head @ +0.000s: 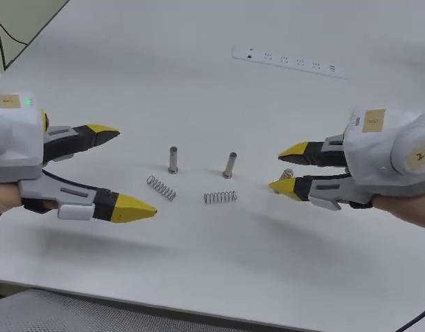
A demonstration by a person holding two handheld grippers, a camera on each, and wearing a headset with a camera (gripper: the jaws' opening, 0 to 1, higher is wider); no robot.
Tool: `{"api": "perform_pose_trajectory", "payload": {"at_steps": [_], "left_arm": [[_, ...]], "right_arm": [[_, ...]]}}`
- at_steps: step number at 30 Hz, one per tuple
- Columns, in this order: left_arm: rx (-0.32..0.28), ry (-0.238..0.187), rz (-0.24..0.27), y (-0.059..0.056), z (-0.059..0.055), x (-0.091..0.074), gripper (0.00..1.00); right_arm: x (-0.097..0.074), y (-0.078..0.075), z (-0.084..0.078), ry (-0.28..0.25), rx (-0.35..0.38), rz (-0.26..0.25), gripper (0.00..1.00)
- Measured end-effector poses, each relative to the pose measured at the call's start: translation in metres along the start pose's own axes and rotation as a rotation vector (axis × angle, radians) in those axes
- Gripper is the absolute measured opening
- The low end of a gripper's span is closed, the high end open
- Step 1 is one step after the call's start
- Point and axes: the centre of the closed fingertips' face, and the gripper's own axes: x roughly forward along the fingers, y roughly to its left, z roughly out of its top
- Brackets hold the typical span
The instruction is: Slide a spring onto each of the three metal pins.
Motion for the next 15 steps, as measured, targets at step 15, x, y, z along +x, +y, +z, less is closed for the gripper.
{"api": "perform_pose_trajectory", "payload": {"at_steps": [15], "left_arm": [[0.000,0.005,0.004,-0.001,-0.002,-0.002,0.97]], "right_arm": [[0.036,0.024,0.013,0.045,-0.173,0.098,0.19]]}}
